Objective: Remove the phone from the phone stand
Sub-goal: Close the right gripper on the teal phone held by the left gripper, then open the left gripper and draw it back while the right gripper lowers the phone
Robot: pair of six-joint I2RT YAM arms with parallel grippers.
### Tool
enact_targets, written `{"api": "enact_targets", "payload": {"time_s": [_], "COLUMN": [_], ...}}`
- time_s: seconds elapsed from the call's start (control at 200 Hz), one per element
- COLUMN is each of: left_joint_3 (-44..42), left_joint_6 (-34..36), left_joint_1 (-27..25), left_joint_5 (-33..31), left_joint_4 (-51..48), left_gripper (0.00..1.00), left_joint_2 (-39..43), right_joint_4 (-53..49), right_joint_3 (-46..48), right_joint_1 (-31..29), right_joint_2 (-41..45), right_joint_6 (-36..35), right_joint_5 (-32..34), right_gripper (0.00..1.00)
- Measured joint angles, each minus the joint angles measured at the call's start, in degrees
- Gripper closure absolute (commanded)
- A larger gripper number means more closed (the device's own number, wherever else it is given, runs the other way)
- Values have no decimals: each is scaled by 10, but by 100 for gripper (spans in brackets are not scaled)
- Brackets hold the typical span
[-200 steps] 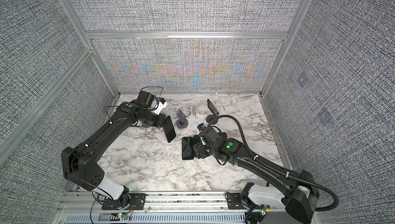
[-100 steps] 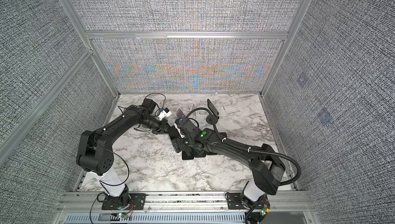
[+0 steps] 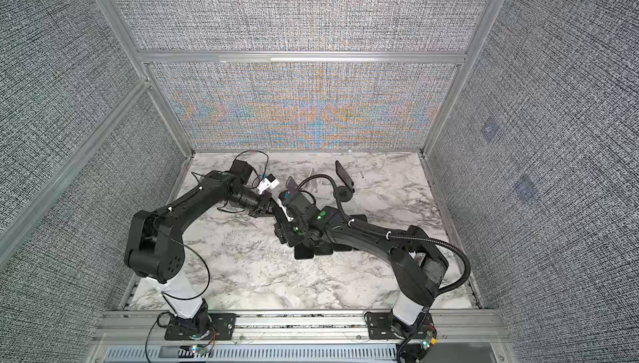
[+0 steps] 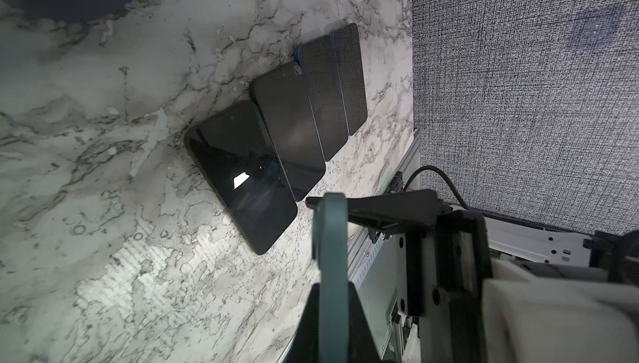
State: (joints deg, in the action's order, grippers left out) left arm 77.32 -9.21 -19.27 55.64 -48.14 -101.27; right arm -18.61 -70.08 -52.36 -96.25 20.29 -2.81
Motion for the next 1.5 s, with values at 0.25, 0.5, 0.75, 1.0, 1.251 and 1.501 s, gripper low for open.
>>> {"api": "enact_targets", "payload": {"time_s": [0.25, 0.5, 0.75, 1.0, 1.251, 1.501], "left_joint_3": [0, -1, -2, -3, -4, -22], "left_joint_6": [4, 1, 0, 0, -6, -31], "left_joint_1": [0, -1, 0, 0, 24, 58], "left_joint_5": [0, -2, 1, -3, -49, -114], "left_joint_4": [-4, -2, 2, 2, 8, 41], "left_gripper": [100, 100, 58, 45, 45, 45], "left_joint_2": [0, 2, 6, 12, 52, 103], "right_joint_4": [0, 5, 8, 7, -22, -54], "right_joint_3": [0, 3, 2, 4, 23, 39], "right_joint_1": [0, -1, 1, 2, 3, 2], "right_joint_2": [1, 3, 3, 8, 35, 55], "right_joint_6": [1, 2, 20, 36, 45, 65], "right_joint_5": [5, 5, 11, 21, 39, 61], "right_gripper": [41, 54, 64, 69, 78, 100]}}
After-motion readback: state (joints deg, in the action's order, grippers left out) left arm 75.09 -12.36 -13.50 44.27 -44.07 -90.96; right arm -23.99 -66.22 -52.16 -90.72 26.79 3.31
